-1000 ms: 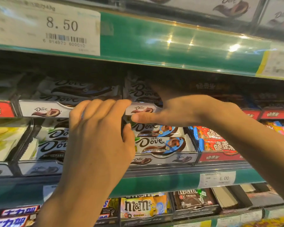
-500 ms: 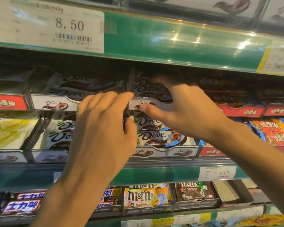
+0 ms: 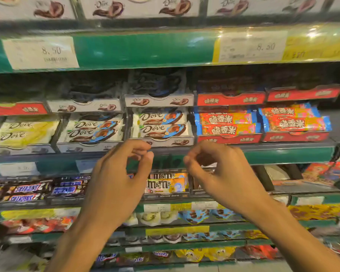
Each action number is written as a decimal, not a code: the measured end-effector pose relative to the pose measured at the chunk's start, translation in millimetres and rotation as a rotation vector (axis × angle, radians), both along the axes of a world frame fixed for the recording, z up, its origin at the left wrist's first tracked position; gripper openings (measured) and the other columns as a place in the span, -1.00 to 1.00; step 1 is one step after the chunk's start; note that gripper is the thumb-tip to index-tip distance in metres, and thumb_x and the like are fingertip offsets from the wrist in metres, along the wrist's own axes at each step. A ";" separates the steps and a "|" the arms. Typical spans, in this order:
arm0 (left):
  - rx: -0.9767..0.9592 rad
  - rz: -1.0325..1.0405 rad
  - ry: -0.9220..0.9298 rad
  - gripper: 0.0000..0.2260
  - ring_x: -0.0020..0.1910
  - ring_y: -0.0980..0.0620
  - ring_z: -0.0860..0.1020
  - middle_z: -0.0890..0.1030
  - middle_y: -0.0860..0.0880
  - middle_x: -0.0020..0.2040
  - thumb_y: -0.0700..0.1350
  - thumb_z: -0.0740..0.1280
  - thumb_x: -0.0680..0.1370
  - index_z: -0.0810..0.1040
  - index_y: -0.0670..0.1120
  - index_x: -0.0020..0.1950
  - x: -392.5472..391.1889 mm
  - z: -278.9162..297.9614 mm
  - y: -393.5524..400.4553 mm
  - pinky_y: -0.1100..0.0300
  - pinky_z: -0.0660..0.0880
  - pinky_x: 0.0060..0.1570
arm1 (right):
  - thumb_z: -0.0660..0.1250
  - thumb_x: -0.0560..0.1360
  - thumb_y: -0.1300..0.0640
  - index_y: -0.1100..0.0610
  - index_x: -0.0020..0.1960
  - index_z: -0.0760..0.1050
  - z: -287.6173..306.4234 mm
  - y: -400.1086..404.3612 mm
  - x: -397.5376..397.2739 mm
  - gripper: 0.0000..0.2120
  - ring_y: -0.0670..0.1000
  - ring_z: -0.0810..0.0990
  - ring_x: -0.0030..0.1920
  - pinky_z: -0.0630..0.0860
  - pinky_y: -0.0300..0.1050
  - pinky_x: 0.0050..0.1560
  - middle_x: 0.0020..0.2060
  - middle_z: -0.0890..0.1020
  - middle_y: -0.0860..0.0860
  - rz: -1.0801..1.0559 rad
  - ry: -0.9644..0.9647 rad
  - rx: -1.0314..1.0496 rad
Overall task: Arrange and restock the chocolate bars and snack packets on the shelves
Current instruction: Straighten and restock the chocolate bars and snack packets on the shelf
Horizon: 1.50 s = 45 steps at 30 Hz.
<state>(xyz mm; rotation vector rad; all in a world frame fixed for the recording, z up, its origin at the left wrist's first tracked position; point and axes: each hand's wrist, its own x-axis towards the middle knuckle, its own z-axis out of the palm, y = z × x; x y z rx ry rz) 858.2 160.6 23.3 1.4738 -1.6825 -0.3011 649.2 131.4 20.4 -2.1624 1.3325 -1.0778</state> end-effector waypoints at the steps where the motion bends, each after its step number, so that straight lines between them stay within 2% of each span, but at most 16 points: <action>1: 0.038 -0.020 0.034 -0.88 0.02 0.35 0.54 0.61 0.29 -0.07 0.06 0.30 0.56 0.56 0.15 0.07 -11.1 -4.0 5.9 0.52 0.39 -0.05 | 0.35 0.53 -0.02 -0.03 -0.16 0.56 -5.4 6.2 -14.0 -0.88 -0.12 0.62 -0.25 0.54 -0.05 -0.19 -0.31 0.64 -0.14 -0.003 -0.021 0.038; 5: 0.220 -0.117 0.209 -0.87 0.07 0.28 0.57 0.62 0.26 0.01 -0.03 0.33 0.57 0.57 0.12 0.11 -65.2 -31.7 34.7 0.49 0.42 0.01 | 0.38 0.54 0.02 -0.05 -0.13 0.56 -36.7 41.5 -87.2 -0.92 -0.15 0.62 -0.17 0.52 -0.22 -0.18 -0.21 0.64 -0.19 -0.032 -0.068 0.176; 9: 0.347 -0.191 0.288 -0.85 0.09 0.28 0.56 0.63 0.26 0.03 -0.04 0.33 0.57 0.60 0.09 0.12 -149.1 -64.1 54.2 0.46 0.41 0.04 | 0.37 0.53 -0.04 -0.08 -0.09 0.55 -70.9 78.2 -180.5 -0.94 -0.19 0.64 -0.12 0.56 -0.18 -0.12 -0.17 0.66 -0.24 -0.160 -0.151 0.299; 11: 0.398 -0.242 0.266 -0.83 0.10 0.32 0.54 0.60 0.31 0.06 0.06 0.30 0.56 0.57 0.15 0.13 -199.1 -76.9 54.1 0.38 0.42 0.08 | 0.35 0.53 -0.05 -0.06 -0.07 0.56 -84.6 94.5 -228.8 -0.92 -0.19 0.64 -0.11 0.56 -0.16 -0.10 -0.16 0.66 -0.23 -0.241 -0.177 0.320; 13: 0.435 -0.313 0.235 -0.78 0.10 0.33 0.53 0.57 0.35 0.09 0.14 0.27 0.53 0.53 0.19 0.16 -253.2 -83.6 49.6 0.29 0.44 0.11 | 0.36 0.54 -0.03 -0.07 -0.07 0.55 -93.6 111.7 -276.1 -0.95 -0.18 0.64 -0.16 0.56 -0.19 -0.18 -0.16 0.66 -0.22 -0.336 -0.201 0.326; 15: 0.440 -0.395 0.211 -0.75 0.11 0.34 0.51 0.54 0.39 0.11 0.18 0.25 0.51 0.51 0.23 0.17 -308.1 -84.5 44.8 0.30 0.44 0.11 | 0.38 0.53 -0.01 -0.09 -0.08 0.56 -97.7 128.4 -321.9 -0.98 -0.19 0.63 -0.19 0.56 -0.22 -0.25 -0.16 0.66 -0.24 -0.440 -0.234 0.324; 17: 0.430 -0.487 0.193 -0.74 0.14 0.37 0.49 0.52 0.42 0.12 0.20 0.25 0.50 0.51 0.25 0.16 -362.2 -82.4 40.2 0.33 0.42 0.10 | 0.38 0.53 -0.03 -0.11 -0.05 0.57 -97.9 145.5 -366.3 -0.98 -0.18 0.65 -0.17 0.59 -0.14 -0.17 -0.15 0.66 -0.25 -0.547 -0.254 0.313; 22: 0.407 -0.708 0.139 -0.85 0.08 0.34 0.53 0.56 0.36 0.11 -0.01 0.34 0.56 0.56 0.17 0.12 -485.3 -74.1 29.9 0.33 0.46 0.10 | 0.38 0.53 -0.01 -0.11 -0.03 0.58 -89.7 183.8 -460.1 -0.97 -0.16 0.66 -0.12 0.60 -0.10 -0.06 -0.15 0.67 -0.25 -0.793 -0.301 0.270; 25: 0.370 -0.852 0.092 -0.82 0.06 0.37 0.54 0.57 0.38 0.06 -0.09 0.36 0.56 0.56 0.18 0.10 -550.0 -62.8 17.3 0.50 0.41 0.00 | 0.37 0.54 0.00 -0.13 -0.05 0.57 -84.8 193.9 -508.1 -0.98 -0.17 0.64 -0.11 0.60 -0.11 -0.05 -0.16 0.65 -0.30 -0.916 -0.286 0.246; 27: 0.369 -0.910 0.075 -0.83 0.07 0.40 0.52 0.55 0.41 0.07 -0.02 0.35 0.56 0.54 0.22 0.10 -590.1 -55.0 5.2 0.51 0.40 -0.02 | 0.36 0.54 -0.02 -0.11 -0.06 0.56 -81.9 194.1 -539.2 -0.98 -0.18 0.64 -0.11 0.59 -0.16 -0.05 -0.14 0.64 -0.31 -0.984 -0.277 0.220; 31: 0.383 -0.973 0.032 -0.83 0.09 0.42 0.47 0.49 0.46 0.09 0.10 0.31 0.54 0.49 0.31 0.11 -662.4 -55.6 -21.6 0.30 0.44 0.09 | 0.34 0.54 -0.08 -0.16 -0.01 0.53 -77.6 179.5 -597.6 -0.96 -0.25 0.61 -0.03 0.54 -0.33 -0.03 -0.05 0.59 -0.40 -1.065 -0.245 0.216; 37: 0.392 -1.011 -0.003 -0.83 0.06 0.43 0.48 0.53 0.37 0.07 0.08 0.31 0.55 0.48 0.31 0.11 -752.5 -49.8 -71.3 0.23 0.51 0.14 | 0.33 0.55 -0.05 -0.19 0.01 0.51 -62.6 130.7 -679.5 -0.94 -0.27 0.60 -0.02 0.55 -0.34 0.00 -0.05 0.57 -0.44 -1.093 -0.215 0.238; 39: 0.335 -0.987 -0.016 -0.85 0.05 0.49 0.45 0.52 0.37 0.08 0.08 0.31 0.54 0.47 0.32 0.07 -780.4 -39.7 -89.1 0.35 0.50 0.06 | 0.33 0.55 -0.06 -0.18 0.04 0.52 -56.3 111.1 -708.6 -0.93 -0.26 0.61 -0.02 0.57 -0.30 0.03 -0.10 0.62 -0.36 -1.086 -0.193 0.241; 41: 0.306 -0.972 0.003 -0.87 0.04 0.53 0.41 0.52 0.35 0.06 0.04 0.31 0.56 0.48 0.26 0.06 -804.2 -27.1 -106.7 0.54 0.45 -0.19 | 0.33 0.55 -0.06 -0.15 0.06 0.54 -50.1 90.7 -736.5 -0.90 -0.26 0.61 -0.02 0.59 -0.25 0.03 -0.11 0.64 -0.32 -1.078 -0.171 0.227; 43: 0.317 -0.936 0.007 -0.87 0.05 0.41 0.47 0.53 0.30 0.04 0.01 0.32 0.56 0.50 0.20 0.09 -822.8 -15.9 -124.8 0.63 0.37 -0.26 | 0.33 0.54 -0.07 -0.14 0.08 0.55 -43.6 69.7 -760.1 -0.87 -0.27 0.61 -0.01 0.60 -0.25 0.03 -0.09 0.64 -0.31 -1.044 -0.161 0.212; 45: 0.284 -0.904 -0.011 -0.85 0.06 0.29 0.52 0.54 0.27 0.06 0.01 0.33 0.56 0.51 0.19 0.12 -838.9 -10.5 -145.3 0.61 0.39 -0.24 | 0.31 0.54 -0.09 -0.11 0.10 0.56 -37.6 46.5 -782.3 -0.83 -0.28 0.61 0.00 0.58 -0.27 0.05 -0.07 0.65 -0.30 -0.991 -0.150 0.188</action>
